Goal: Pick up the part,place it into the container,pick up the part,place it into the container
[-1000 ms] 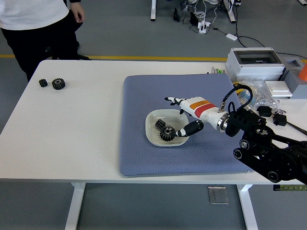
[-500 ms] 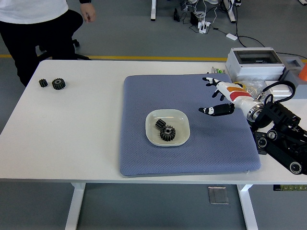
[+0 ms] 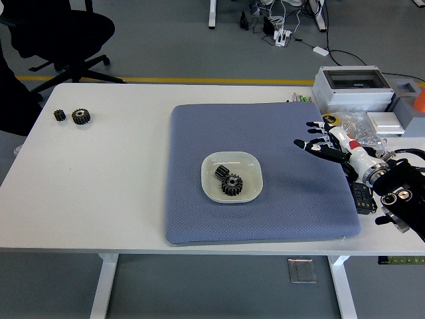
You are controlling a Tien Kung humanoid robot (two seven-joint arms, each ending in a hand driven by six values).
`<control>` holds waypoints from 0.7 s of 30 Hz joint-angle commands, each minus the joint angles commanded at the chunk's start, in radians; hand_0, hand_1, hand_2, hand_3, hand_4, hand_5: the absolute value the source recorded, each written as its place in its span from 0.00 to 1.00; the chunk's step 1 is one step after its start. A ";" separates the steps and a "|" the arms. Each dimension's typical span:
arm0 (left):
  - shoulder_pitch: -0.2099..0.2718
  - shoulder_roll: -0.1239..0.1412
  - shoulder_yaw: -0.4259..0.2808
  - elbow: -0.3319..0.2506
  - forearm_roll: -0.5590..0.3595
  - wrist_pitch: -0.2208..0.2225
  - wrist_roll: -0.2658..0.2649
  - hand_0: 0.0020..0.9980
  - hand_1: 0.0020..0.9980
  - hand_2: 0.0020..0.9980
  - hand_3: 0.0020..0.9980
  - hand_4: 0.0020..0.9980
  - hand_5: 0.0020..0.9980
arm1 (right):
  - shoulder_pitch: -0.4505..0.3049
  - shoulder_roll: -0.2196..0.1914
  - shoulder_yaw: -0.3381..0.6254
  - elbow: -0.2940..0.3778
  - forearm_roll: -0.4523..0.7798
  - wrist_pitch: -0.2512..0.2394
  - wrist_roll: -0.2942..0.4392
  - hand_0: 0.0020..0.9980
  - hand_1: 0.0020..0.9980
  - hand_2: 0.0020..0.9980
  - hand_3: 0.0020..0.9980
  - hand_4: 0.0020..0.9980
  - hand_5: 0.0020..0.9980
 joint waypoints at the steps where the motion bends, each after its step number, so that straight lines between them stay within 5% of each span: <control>1: 0.000 0.000 0.001 0.000 0.001 -0.001 0.001 0.63 0.62 0.66 0.56 0.65 0.57 | -0.007 0.004 0.007 -0.001 0.036 0.013 0.000 0.79 0.78 0.84 0.89 1.00 1.00; 12: -0.001 0.001 0.004 0.000 -0.001 -0.004 -0.001 0.63 0.62 0.66 0.56 0.65 0.57 | -0.058 0.006 0.060 0.036 0.249 0.139 0.050 0.90 0.86 0.90 0.95 1.00 1.00; 13: -0.001 0.002 0.004 0.000 -0.001 -0.004 0.000 0.63 0.62 0.66 0.56 0.65 0.57 | -0.061 0.004 0.065 0.042 0.256 0.142 0.055 1.00 0.91 0.94 0.98 1.00 1.00; 21: 0.000 0.002 -0.002 0.000 0.005 -0.004 0.000 0.63 0.62 0.66 0.56 0.65 0.57 | -0.074 -0.009 0.083 0.064 0.231 0.154 0.060 1.00 0.92 0.96 0.99 1.00 1.00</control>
